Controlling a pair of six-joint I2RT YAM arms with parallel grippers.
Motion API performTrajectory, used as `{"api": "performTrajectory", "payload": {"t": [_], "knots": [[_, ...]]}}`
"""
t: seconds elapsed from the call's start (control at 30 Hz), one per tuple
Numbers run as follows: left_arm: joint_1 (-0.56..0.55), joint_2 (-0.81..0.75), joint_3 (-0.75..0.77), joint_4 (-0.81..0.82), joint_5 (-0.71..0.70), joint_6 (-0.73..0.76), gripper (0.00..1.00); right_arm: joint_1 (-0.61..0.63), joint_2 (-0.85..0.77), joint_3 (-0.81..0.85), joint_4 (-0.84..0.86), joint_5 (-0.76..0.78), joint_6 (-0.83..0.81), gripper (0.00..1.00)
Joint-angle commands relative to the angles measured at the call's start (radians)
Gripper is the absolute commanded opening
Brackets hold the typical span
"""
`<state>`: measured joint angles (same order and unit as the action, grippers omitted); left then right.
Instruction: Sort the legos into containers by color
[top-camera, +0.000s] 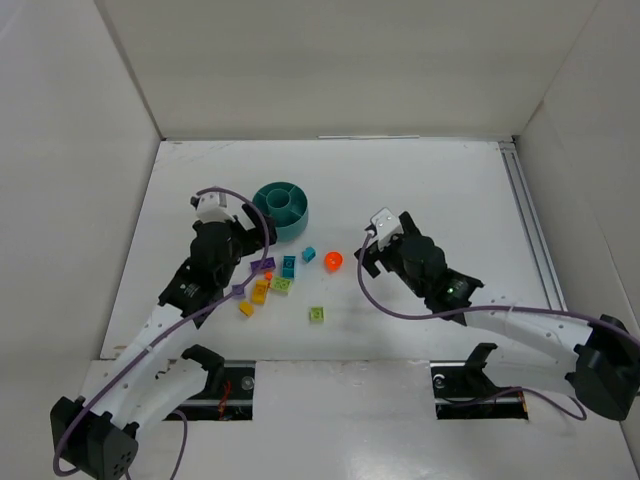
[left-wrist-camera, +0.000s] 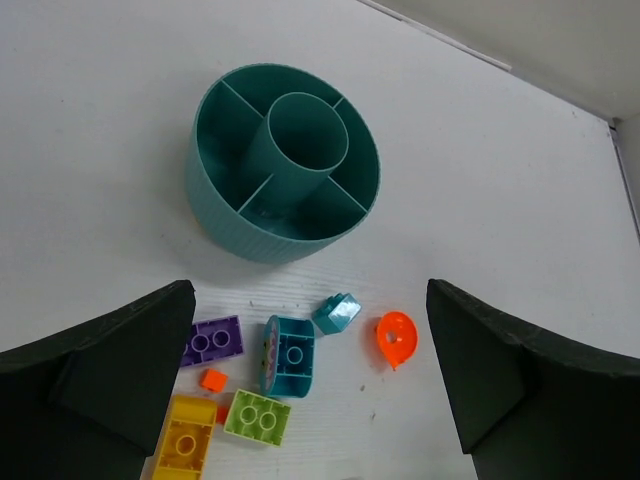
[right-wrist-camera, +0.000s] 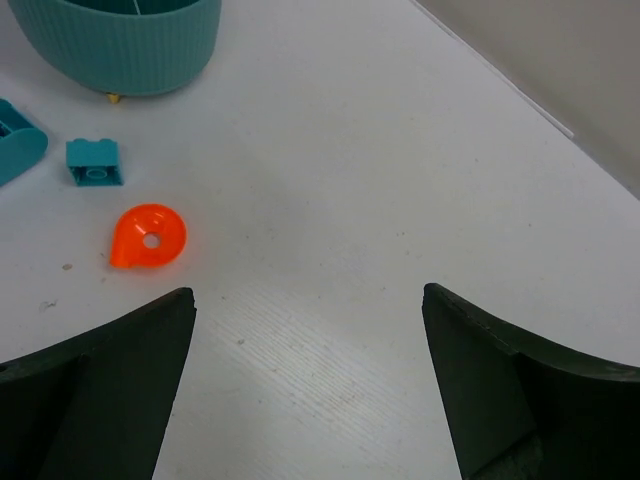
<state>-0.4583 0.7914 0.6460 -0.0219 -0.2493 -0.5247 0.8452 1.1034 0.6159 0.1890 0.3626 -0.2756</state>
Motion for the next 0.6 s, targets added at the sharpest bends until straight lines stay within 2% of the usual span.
{"api": "performTrajectory", "payload": {"t": [0.0,0.1,0.2,0.33,0.4,0.5,0.57], "knots": [[-0.005,0.02,0.052,-0.015,0.047,0.048,1.0,0.006,-0.059,0.019,0.046,-0.002,0.021,1.0],[-0.026,0.061,0.029,-0.026,0.062,0.048,1.0,0.006,-0.099,0.007,0.046,0.048,0.012,1.0],[-0.098,0.101,0.006,-0.026,0.027,0.038,1.0,0.006,-0.132,-0.031,0.046,0.125,0.076,1.0],[-0.189,0.236,0.024,-0.026,-0.037,0.029,1.0,0.006,-0.155,-0.044,0.046,0.098,0.076,1.0],[-0.224,0.29,0.055,-0.026,-0.057,0.029,0.96,0.006,-0.155,-0.033,0.012,0.088,0.076,1.0],[-0.224,0.388,0.084,-0.036,-0.088,0.02,0.82,0.006,-0.145,-0.033,-0.016,0.088,0.076,0.97],[-0.224,0.452,0.098,-0.067,-0.125,0.0,0.77,0.006,-0.134,-0.022,-0.025,0.078,0.076,0.97]]}}
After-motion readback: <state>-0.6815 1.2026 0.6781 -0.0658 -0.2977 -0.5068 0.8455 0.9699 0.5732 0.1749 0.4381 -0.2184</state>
